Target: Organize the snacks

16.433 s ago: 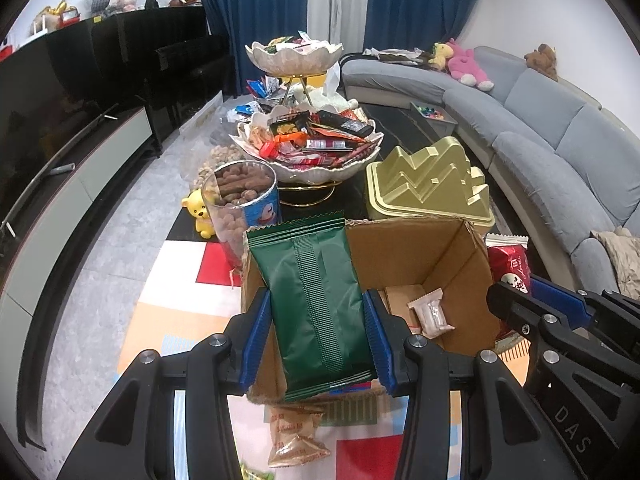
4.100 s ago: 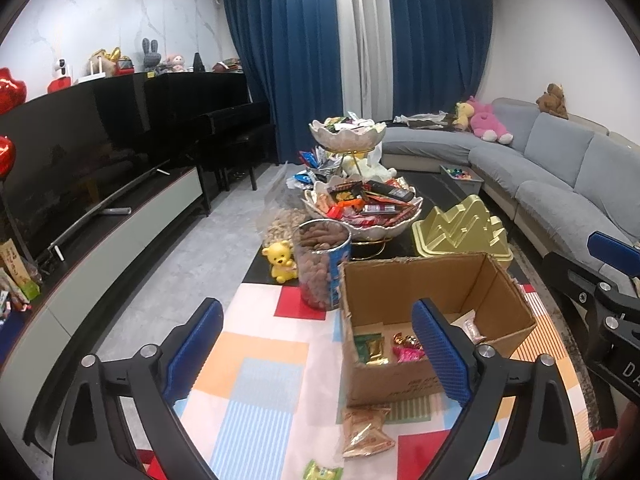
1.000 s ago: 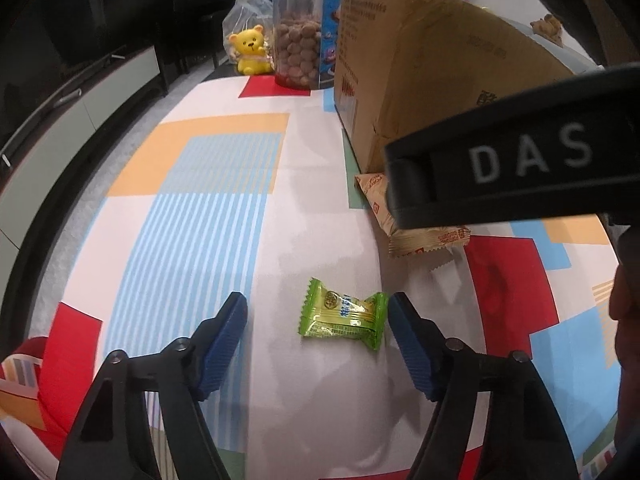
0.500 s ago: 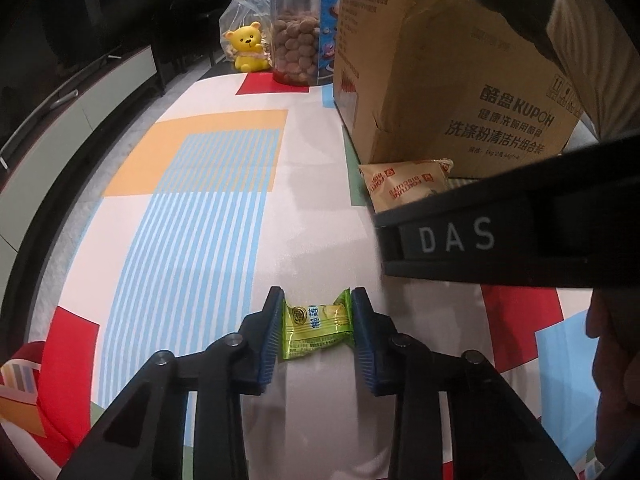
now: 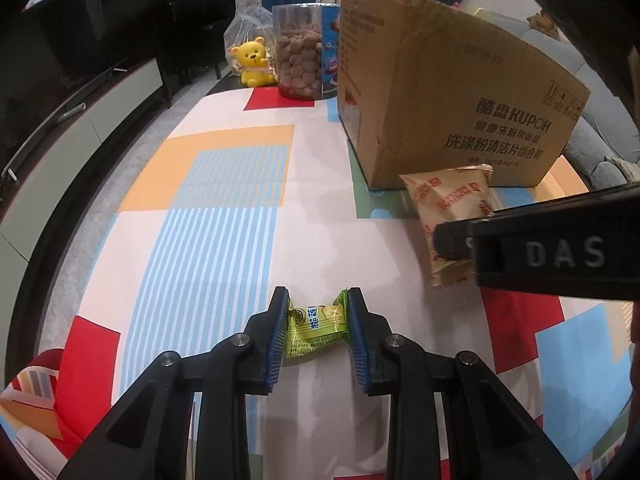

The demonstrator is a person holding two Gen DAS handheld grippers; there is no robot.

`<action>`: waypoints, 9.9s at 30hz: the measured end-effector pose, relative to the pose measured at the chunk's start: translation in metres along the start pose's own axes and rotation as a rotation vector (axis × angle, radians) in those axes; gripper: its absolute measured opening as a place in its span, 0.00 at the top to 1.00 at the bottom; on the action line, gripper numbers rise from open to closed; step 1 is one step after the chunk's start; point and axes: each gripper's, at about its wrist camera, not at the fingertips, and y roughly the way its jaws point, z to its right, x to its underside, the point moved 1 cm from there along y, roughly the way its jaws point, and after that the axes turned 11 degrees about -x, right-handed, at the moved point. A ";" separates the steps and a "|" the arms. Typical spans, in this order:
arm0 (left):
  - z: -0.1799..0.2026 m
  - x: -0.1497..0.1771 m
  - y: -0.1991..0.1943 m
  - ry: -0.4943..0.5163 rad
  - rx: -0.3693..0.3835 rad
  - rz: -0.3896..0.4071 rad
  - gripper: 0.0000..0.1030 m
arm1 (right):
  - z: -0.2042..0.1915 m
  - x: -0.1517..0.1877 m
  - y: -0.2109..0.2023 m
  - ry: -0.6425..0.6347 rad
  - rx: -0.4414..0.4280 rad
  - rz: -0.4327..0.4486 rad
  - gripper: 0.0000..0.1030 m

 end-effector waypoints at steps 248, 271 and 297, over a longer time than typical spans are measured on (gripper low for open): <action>0.014 0.036 -0.291 -0.084 -0.007 0.211 0.00 | 0.000 0.208 -0.293 -0.004 0.203 0.636 0.21; 0.004 0.050 -0.310 -0.109 -0.037 0.259 0.00 | -0.007 0.222 -0.303 -0.004 0.226 0.664 0.21; 0.008 0.051 -0.310 -0.093 -0.032 0.249 0.00 | -0.004 0.222 -0.307 0.004 0.224 0.670 0.21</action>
